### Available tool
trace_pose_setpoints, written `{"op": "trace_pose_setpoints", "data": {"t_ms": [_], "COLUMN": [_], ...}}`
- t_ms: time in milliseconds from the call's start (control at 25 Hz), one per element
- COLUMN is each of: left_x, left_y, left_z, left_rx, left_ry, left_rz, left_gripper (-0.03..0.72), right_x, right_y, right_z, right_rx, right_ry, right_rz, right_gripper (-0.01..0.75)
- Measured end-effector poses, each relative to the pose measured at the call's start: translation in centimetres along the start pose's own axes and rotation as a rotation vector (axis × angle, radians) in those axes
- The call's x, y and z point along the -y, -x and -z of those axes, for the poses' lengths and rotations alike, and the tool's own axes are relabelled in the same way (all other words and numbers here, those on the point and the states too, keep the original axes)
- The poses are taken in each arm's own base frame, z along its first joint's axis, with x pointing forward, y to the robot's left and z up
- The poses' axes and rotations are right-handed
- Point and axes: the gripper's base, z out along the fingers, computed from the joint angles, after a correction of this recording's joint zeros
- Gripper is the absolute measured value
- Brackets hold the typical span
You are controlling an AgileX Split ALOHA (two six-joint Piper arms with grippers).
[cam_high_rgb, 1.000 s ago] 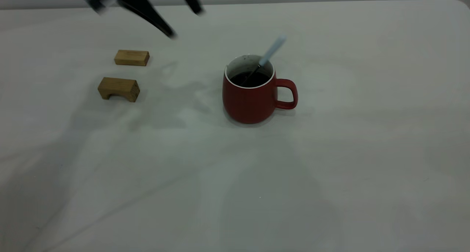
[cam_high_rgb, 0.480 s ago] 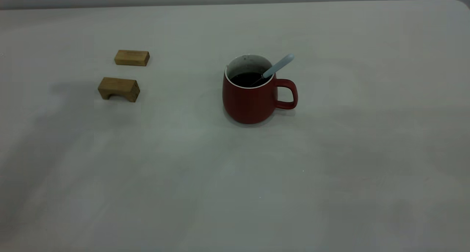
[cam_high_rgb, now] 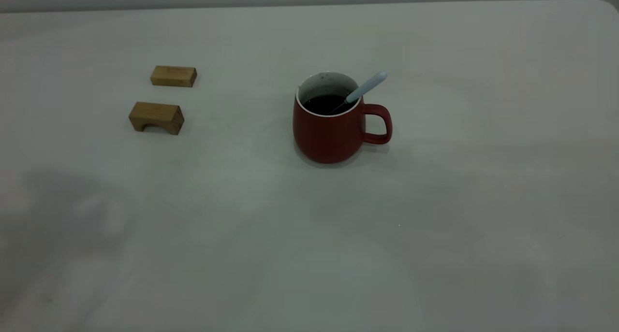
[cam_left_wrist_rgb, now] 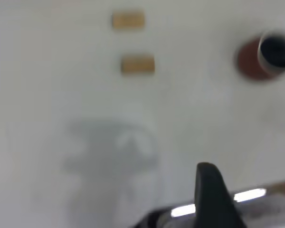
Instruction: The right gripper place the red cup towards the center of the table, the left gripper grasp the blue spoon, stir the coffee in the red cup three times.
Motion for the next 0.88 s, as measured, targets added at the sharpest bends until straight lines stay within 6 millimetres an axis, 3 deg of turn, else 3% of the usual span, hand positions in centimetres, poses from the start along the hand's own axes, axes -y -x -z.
{"op": "trace_pose_setpoints", "data": {"t_ms": [200,440,680,880], "left_x": [-0.7,-2.4,-2.0,-1.7], "left_y": [-8.3,-16.7,-22.2,-25.2], "left_z": [-0.7,-0.6,-0.4,-1.3], "left_rx": [-0.064,0.013,0.184,0.304], "left_ry": [0.009,0.113,0.17,0.181], "left_rz": [0.01,0.156,0.182,0.172], "left_gripper": [0.461,0.461,0.461,0.461], "right_x": [0.0,0.0,0.0,0.0], "right_y": [0.0,0.0,0.0,0.0], "right_z": [0.0,0.0,0.0,0.0], "right_rx": [0.0,0.0,0.0,0.0], "right_ry": [0.0,0.0,0.0,0.0], "right_rz": [0.0,0.0,0.0,0.0], "right_gripper": [0.582,0.582,0.582,0.582]}}
